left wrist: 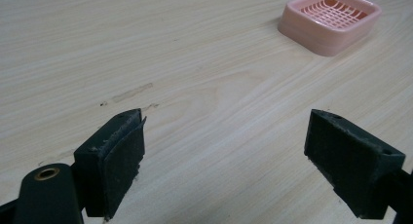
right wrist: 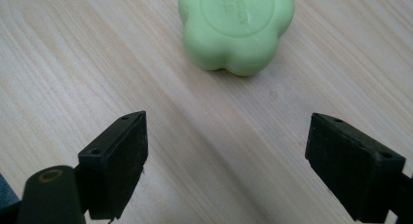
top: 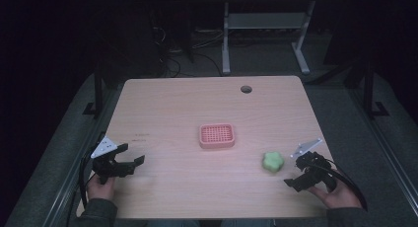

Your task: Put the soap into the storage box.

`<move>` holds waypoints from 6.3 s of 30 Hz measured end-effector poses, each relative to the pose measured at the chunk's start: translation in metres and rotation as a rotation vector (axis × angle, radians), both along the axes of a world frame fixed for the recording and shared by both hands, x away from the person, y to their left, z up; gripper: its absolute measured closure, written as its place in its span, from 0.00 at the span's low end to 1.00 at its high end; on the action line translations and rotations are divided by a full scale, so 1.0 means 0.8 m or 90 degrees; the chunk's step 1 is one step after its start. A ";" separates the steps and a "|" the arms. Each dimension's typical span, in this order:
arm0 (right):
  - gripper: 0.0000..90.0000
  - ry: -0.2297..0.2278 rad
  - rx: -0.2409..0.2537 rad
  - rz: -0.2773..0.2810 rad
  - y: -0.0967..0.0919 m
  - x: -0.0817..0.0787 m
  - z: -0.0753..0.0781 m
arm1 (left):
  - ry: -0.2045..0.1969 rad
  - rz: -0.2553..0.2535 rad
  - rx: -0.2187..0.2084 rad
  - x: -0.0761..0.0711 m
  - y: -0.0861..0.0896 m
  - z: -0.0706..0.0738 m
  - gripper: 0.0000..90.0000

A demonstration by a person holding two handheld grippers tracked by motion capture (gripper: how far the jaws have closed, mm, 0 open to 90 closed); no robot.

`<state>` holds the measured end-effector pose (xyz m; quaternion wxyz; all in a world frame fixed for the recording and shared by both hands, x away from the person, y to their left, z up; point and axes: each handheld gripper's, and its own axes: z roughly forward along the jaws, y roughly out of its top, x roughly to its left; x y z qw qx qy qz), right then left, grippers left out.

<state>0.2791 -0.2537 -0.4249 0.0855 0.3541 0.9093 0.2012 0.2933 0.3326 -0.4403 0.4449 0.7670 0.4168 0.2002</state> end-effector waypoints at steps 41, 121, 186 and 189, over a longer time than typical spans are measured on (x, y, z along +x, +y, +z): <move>0.17 0.026 -0.026 0.022 0.027 0.038 0.010 | -0.004 -0.002 0.006 -0.002 0.000 0.003 0.16; 0.28 0.109 -0.117 0.084 0.080 0.094 -0.015 | -0.004 0.001 -0.005 -0.004 0.002 0.007 0.16; 0.29 0.052 -0.056 0.212 0.249 0.192 0.045 | -0.006 -0.003 -0.011 0.000 -0.001 0.006 0.16; 0.29 0.051 -0.048 0.215 0.256 0.197 0.045 | -0.007 -0.003 -0.011 0.000 -0.001 0.006 0.16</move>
